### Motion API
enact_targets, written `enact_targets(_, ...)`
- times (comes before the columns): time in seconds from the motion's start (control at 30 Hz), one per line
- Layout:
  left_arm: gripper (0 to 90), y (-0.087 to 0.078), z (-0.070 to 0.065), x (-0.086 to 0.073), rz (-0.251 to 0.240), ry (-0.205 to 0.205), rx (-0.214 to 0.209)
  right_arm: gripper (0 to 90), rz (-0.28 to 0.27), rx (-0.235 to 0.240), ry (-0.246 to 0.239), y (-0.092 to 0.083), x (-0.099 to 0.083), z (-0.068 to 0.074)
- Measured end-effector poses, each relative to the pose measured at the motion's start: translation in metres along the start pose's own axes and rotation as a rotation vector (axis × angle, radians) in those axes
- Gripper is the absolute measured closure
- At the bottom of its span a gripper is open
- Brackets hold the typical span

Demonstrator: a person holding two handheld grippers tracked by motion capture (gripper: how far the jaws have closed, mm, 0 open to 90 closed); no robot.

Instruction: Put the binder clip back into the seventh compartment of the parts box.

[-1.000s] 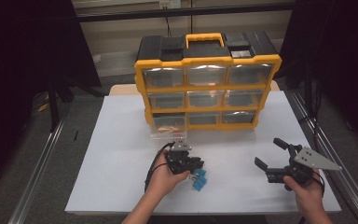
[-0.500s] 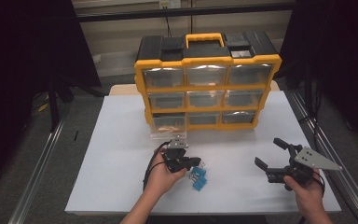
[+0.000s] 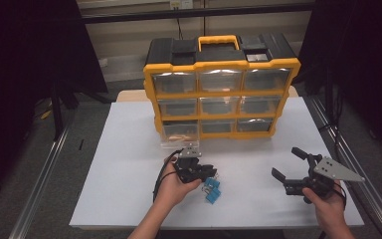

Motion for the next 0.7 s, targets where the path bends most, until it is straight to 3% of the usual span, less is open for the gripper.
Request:
enact_targets(0.03, 73.4, 0.002, 0.001, -0.001, 0.009, 0.004, -0.028, 1.4, 0.0, 0.0, -0.001, 0.0, 0.0, 0.0)
enact_targets(0.17, 71.4, 0.008, 0.003, -0.003, 0.015, 0.0, -0.032, 1.4, 0.0, 0.0, 0.0, 0.0, 0.0, 0.0)
enact_targets(0.27, 75.9, 0.01, 0.004, -0.003, 0.022, -0.006, -0.04, 1.4, 0.001, 0.001, -0.004, 0.0, 0.0, 0.0)
enact_targets(0.5, 77.9, 0.006, 0.003, -0.003, 0.029, -0.006, -0.022, 1.5, -0.001, -0.002, -0.004, -0.001, 0.0, -0.001)
enact_targets(0.57, 79.4, 0.004, 0.005, -0.003, 0.025, -0.01, -0.022, 1.5, -0.002, -0.001, -0.004, -0.001, 0.0, -0.001)
enact_targets(0.63, 84.1, 0.002, 0.005, -0.002, -0.016, -0.039, -0.043, 1.6, -0.003, 0.002, -0.003, -0.001, 0.0, 0.0)
enact_targets(0.7, 86.3, -0.001, 0.005, 0.0, -0.014, -0.031, -0.038, 1.6, -0.003, 0.001, -0.003, -0.001, 0.0, 0.0)
Point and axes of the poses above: each handheld gripper's, and its own axes: y roughly forward along the jaws, x roughly out of its top, z roughly to its left, the point moved 1 cm from there along y, roughly forward along the jaws, and after that the axes turned 12 degrees about -x, right-handed, at the moved point
